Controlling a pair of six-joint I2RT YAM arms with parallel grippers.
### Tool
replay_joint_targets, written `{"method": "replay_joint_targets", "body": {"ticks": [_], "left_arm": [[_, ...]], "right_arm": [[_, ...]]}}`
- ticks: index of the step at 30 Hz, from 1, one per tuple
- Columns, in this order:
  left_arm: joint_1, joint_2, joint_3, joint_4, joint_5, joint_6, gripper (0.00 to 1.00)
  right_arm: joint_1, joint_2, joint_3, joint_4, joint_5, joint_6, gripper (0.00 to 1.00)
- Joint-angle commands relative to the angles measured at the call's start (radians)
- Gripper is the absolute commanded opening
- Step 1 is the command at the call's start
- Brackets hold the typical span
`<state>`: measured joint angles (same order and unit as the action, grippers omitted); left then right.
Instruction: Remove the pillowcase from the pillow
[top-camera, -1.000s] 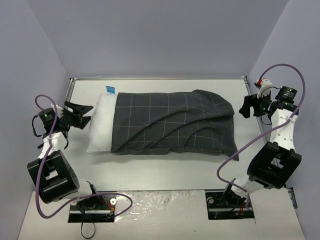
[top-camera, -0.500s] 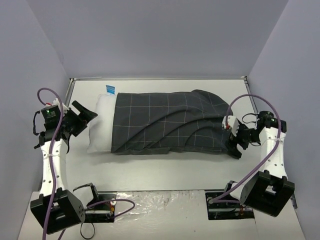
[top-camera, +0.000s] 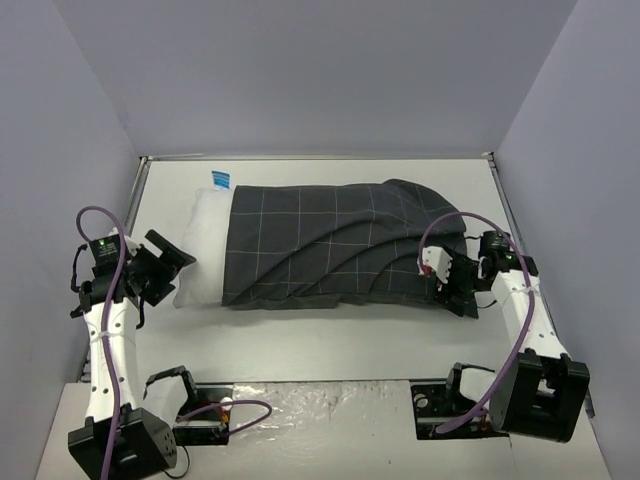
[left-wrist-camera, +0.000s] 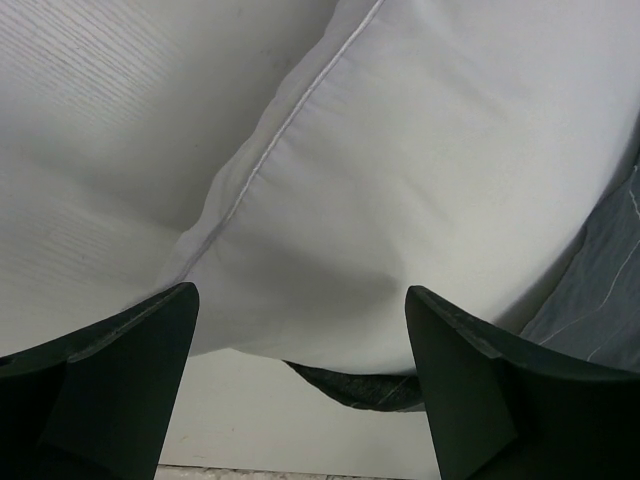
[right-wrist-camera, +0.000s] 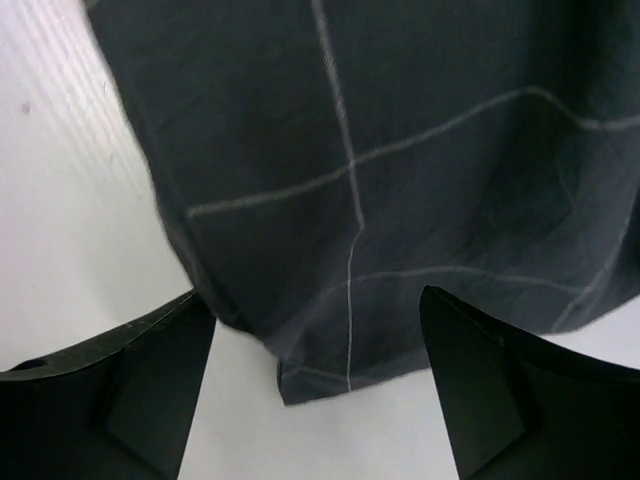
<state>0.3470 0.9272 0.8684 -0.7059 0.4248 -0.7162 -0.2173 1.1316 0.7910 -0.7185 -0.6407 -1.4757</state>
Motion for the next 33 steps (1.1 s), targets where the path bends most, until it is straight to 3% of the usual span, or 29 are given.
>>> {"method": "replay_joint_targets", "body": {"ticks": [1, 3, 4, 5, 8, 9, 14, 17, 22, 29, 33], "left_arm": [[0.001, -0.022, 0.007, -0.012, 0.005, -0.016, 0.83], [0.001, -0.022, 0.012, -0.004, 0.028, -0.003, 0.83], [0.001, -0.021, 0.015, 0.012, 0.049, 0.017, 0.83], [0.001, -0.022, 0.018, 0.020, 0.070, 0.029, 0.83], [-0.016, -0.011, 0.041, 0.060, 0.150, 0.083, 0.84], [-0.026, -0.008, 0.049, 0.066, 0.176, 0.096, 0.84], [-0.072, 0.025, 0.125, 0.085, 0.212, 0.188, 0.84], [-0.132, 0.047, 0.173, 0.101, 0.232, 0.248, 0.84], [-0.213, 0.067, 0.204, 0.085, 0.221, 0.328, 0.85], [-0.334, 0.006, 0.149, 0.033, 0.166, 0.389, 0.86], [-0.391, -0.047, 0.061, 0.054, 0.155, 0.322, 0.87]], "right_arm": [[0.061, 0.033, -0.045, 0.191, 0.032, 0.217, 0.77], [0.088, 0.051, -0.062, 0.240, 0.030, 0.259, 0.60], [0.091, 0.057, -0.062, 0.249, 0.021, 0.290, 0.43], [0.091, 0.072, -0.059, 0.249, 0.019, 0.296, 0.33], [0.090, 0.083, -0.036, 0.241, 0.019, 0.331, 0.04], [0.085, 0.079, -0.026, 0.241, 0.015, 0.345, 0.00], [-0.010, 0.065, 0.137, 0.179, -0.112, 0.463, 0.00], [-0.129, 0.121, 0.340, 0.182, -0.201, 0.553, 0.00], [-0.209, 0.296, 0.503, 0.198, -0.156, 0.649, 0.00], [-0.235, 0.415, 0.478, 0.209, -0.116, 0.658, 0.00], [-0.235, 0.424, 0.467, 0.217, -0.112, 0.673, 0.00]]}}
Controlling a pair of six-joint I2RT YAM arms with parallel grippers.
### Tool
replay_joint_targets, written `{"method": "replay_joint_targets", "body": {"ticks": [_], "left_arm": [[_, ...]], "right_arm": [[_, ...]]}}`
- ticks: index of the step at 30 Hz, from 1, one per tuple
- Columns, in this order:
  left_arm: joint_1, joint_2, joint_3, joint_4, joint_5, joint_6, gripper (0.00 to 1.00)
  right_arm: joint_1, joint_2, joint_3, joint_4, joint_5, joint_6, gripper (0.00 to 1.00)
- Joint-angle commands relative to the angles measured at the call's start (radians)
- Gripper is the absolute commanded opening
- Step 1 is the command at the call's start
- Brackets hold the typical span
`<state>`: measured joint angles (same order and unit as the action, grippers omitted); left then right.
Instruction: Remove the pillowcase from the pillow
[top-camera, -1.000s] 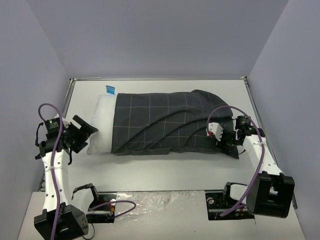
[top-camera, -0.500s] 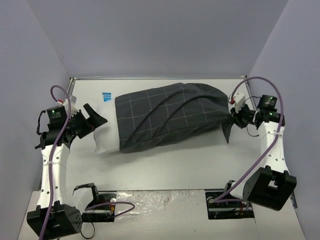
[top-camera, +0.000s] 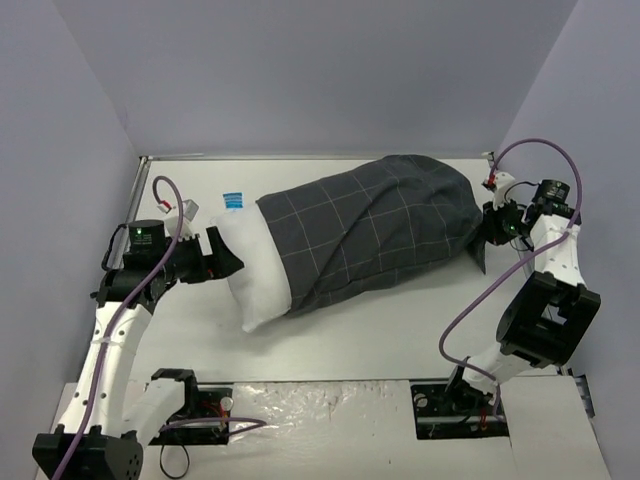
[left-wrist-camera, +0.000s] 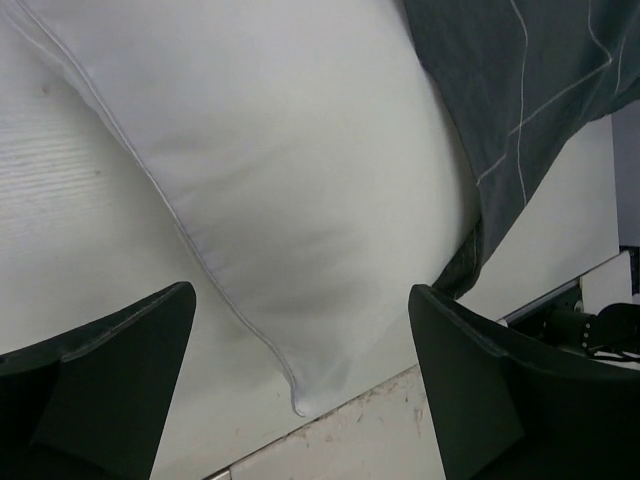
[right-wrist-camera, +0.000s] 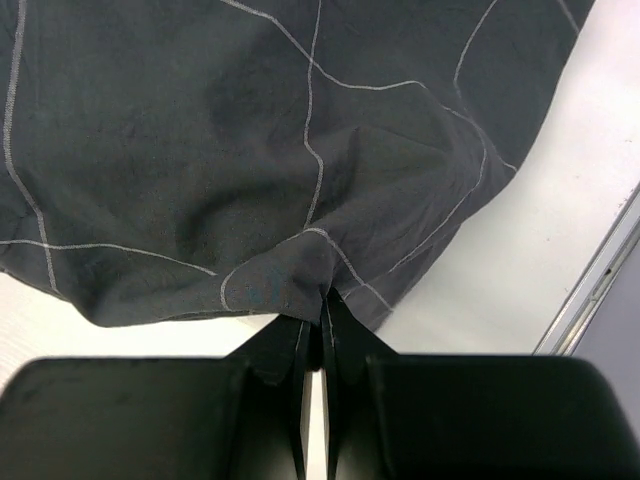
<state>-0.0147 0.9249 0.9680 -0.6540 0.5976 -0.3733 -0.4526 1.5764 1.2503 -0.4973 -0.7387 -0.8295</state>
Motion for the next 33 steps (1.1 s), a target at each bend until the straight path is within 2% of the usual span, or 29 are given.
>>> {"method": "replay_joint_targets", "body": {"ticks": [1, 6, 10, 13, 14, 15, 17, 21, 22, 25, 26, 28, 29, 32, 33], "left_arm": [[-0.031, -0.052, -0.057, 0.019, -0.012, -0.054, 0.87], [-0.031, -0.118, -0.204, 0.106, -0.080, -0.326, 0.88], [-0.031, -0.185, -0.294, 0.177, -0.127, -0.438, 0.88], [-0.033, -0.161, -0.405, 0.408, -0.081, -0.599, 0.91], [-0.039, -0.141, -0.484, 0.583, -0.046, -0.655, 0.96], [-0.051, -0.123, -0.514, 0.681, -0.041, -0.740, 0.96], [-0.088, -0.075, -0.545, 0.811, -0.068, -0.783, 0.96], [-0.128, 0.000, -0.522, 0.893, -0.075, -0.794, 0.91], [-0.131, 0.032, -0.516, 0.905, -0.070, -0.797, 0.88], [-0.134, 0.084, -0.503, 0.959, -0.041, -0.812, 0.58], [-0.133, 0.094, -0.502, 0.999, -0.036, -0.828, 0.38], [-0.128, 0.098, -0.480, 1.027, -0.024, -0.840, 0.07], [-0.120, 0.088, -0.462, 0.996, -0.024, -0.828, 0.03], [-0.039, 0.022, -0.344, 0.874, -0.021, -0.780, 0.02], [0.046, 0.003, -0.309, 0.840, -0.021, -0.776, 0.02]], "right_arm": [[0.002, -0.019, 0.006, -0.003, -0.013, 0.030, 0.00], [0.002, -0.024, 0.001, 0.000, -0.013, 0.041, 0.00], [0.002, -0.030, -0.009, 0.002, -0.010, 0.043, 0.00], [0.006, -0.026, -0.018, 0.008, -0.013, 0.053, 0.00], [0.009, -0.027, -0.022, 0.011, -0.013, 0.059, 0.00], [0.011, -0.026, -0.023, 0.016, -0.014, 0.072, 0.00], [0.023, -0.032, -0.026, 0.019, -0.014, 0.078, 0.00], [0.041, -0.047, -0.043, 0.020, -0.001, 0.076, 0.00], [0.045, -0.052, -0.045, 0.020, 0.001, 0.078, 0.00], [0.049, -0.059, -0.055, 0.023, 0.001, 0.085, 0.00], [0.049, -0.061, -0.054, 0.023, 0.001, 0.087, 0.00], [0.049, -0.069, -0.046, 0.023, 0.001, 0.092, 0.00], [0.049, -0.073, -0.042, 0.022, 0.007, 0.092, 0.00], [0.043, -0.095, -0.014, 0.019, 0.025, 0.083, 0.00], [0.037, -0.107, 0.000, 0.017, 0.031, 0.079, 0.00]]}}
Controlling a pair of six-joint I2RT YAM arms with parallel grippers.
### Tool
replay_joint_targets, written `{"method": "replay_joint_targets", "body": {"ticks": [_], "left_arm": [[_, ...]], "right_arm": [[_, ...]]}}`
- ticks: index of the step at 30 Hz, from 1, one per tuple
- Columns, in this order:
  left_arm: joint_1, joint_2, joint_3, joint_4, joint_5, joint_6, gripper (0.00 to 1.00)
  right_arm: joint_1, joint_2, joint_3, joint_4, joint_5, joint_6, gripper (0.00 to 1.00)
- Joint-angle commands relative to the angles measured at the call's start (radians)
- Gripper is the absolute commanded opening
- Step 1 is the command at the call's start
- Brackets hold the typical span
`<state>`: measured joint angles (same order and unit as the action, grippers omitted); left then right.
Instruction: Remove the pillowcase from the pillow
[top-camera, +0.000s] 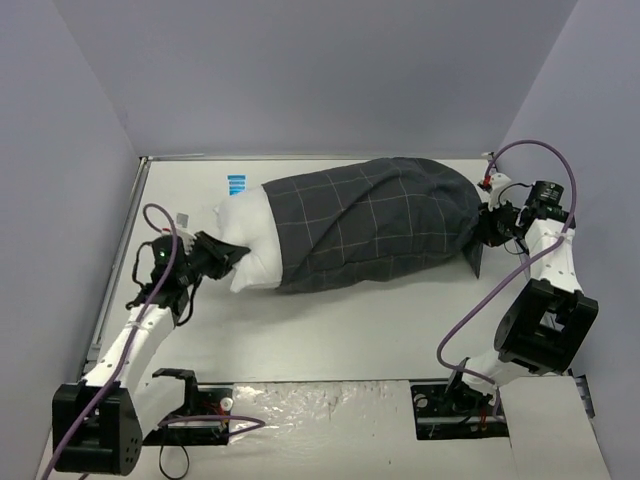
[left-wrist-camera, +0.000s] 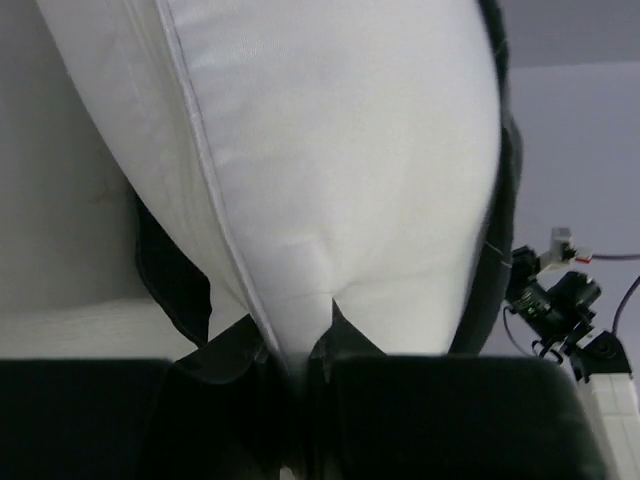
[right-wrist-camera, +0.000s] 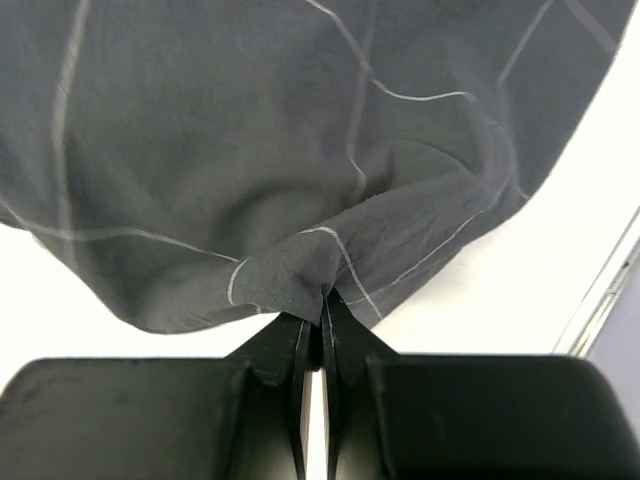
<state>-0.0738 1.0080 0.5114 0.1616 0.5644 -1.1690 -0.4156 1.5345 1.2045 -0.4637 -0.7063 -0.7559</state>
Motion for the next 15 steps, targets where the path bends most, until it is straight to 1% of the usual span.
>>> {"method": "replay_joint_targets", "body": {"ticks": [1, 3, 4, 6, 7, 9, 11, 15], "left_arm": [[0.152, -0.113, 0.214, -0.011, 0.014, 0.020, 0.02], [0.224, -0.131, 0.274, -0.022, 0.008, -0.006, 0.02], [0.255, -0.125, 0.338, -0.028, -0.009, -0.012, 0.02], [0.272, -0.100, 0.381, -0.004, -0.032, -0.061, 0.02], [0.284, -0.095, 0.394, 0.040, -0.053, -0.084, 0.02], [0.307, -0.071, 0.436, 0.062, -0.057, -0.135, 0.02], [0.324, -0.048, 0.504, 0.047, -0.052, -0.133, 0.02], [0.342, -0.006, 0.584, -0.016, -0.061, -0.103, 0.02]], "right_arm": [[-0.005, -0.068, 0.052, -0.015, 0.004, 0.003, 0.00], [-0.011, -0.074, 0.061, -0.015, 0.019, -0.005, 0.00], [-0.014, -0.073, 0.063, -0.015, 0.024, -0.005, 0.00], [-0.020, -0.070, 0.063, -0.012, 0.031, -0.003, 0.00], [-0.022, -0.070, 0.061, -0.012, 0.036, -0.002, 0.00], [-0.031, -0.066, 0.058, -0.010, 0.039, -0.002, 0.00], [-0.038, -0.068, 0.050, -0.007, 0.039, -0.002, 0.00], [-0.081, -0.077, 0.052, 0.005, 0.038, 0.000, 0.00]]}}
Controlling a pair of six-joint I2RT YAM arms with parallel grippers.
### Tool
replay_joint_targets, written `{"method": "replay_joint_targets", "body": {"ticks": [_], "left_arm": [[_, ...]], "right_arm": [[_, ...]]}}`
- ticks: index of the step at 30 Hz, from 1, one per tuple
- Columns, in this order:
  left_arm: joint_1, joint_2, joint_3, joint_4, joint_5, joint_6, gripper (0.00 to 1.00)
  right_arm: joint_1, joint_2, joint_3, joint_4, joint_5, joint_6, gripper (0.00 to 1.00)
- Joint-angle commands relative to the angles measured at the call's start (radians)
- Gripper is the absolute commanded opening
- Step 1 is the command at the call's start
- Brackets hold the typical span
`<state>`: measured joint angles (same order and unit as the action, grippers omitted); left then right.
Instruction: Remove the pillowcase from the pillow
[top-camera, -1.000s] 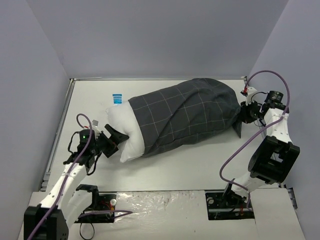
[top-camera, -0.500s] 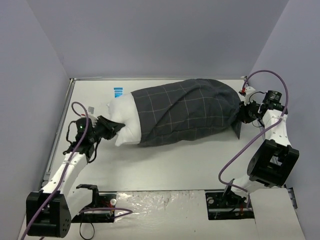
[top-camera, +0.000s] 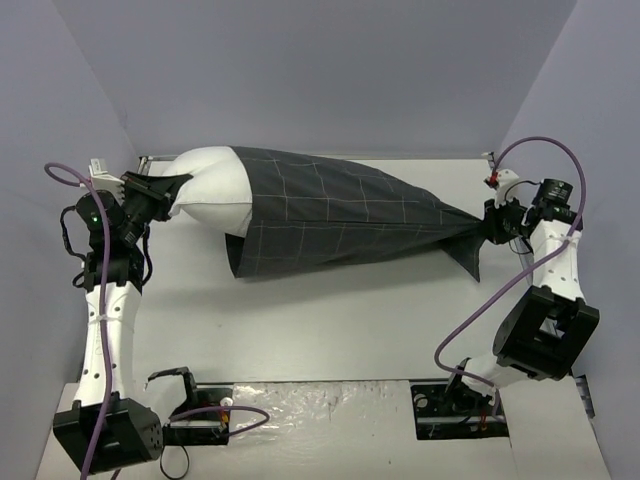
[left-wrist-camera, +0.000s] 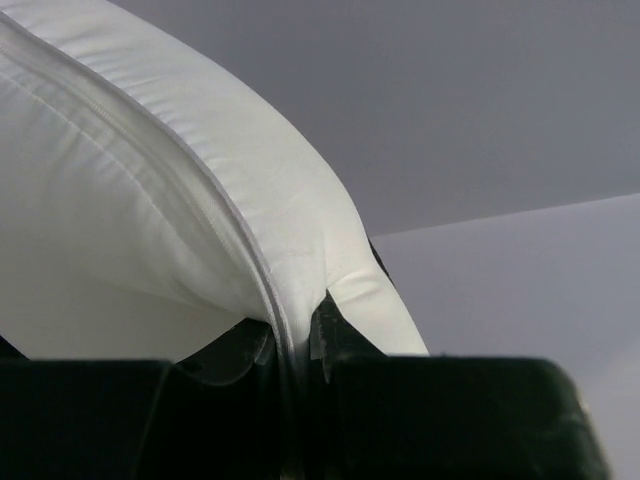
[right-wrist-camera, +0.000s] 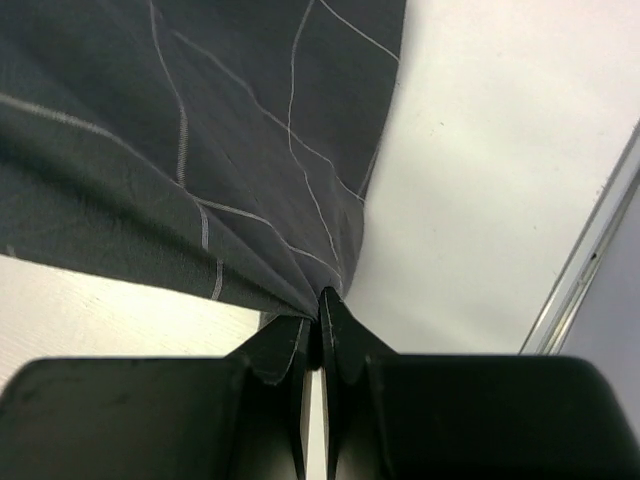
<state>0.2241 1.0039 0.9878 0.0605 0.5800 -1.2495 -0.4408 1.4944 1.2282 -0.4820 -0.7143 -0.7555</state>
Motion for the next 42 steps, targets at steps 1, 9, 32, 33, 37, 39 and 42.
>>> {"method": "replay_joint_targets", "body": {"ticks": [1, 9, 32, 33, 37, 39, 42], "left_arm": [[0.050, -0.001, 0.120, 0.066, -0.078, -0.019, 0.02], [0.060, 0.018, 0.148, 0.041, -0.071, 0.015, 0.02], [0.054, -0.065, 0.205, -0.540, -0.207, 0.424, 0.94], [0.054, -0.053, 0.244, -0.553, -0.254, 0.435, 0.94], [0.054, 0.069, 0.226, -0.504, -0.197, 0.404, 0.94], [0.054, 0.129, 0.230, -0.495, -0.164, 0.404, 0.94], [0.050, 0.237, 0.233, -0.467, -0.114, 0.420, 0.94]], "right_arm": [[-0.088, -0.037, 0.033, 0.023, 0.036, 0.001, 0.00], [-0.263, -0.005, 0.064, 0.016, -0.040, -0.018, 0.00], [-0.213, 0.073, 0.134, -0.348, -0.198, -0.239, 0.57], [-0.204, 0.088, 0.157, -0.348, -0.208, -0.202, 0.57], [-0.112, 0.159, 0.231, -0.337, -0.204, -0.079, 0.58], [-0.064, 0.181, 0.270, -0.328, -0.218, -0.042, 0.59], [-0.019, 0.225, 0.338, -0.313, -0.221, 0.025, 0.67]]}}
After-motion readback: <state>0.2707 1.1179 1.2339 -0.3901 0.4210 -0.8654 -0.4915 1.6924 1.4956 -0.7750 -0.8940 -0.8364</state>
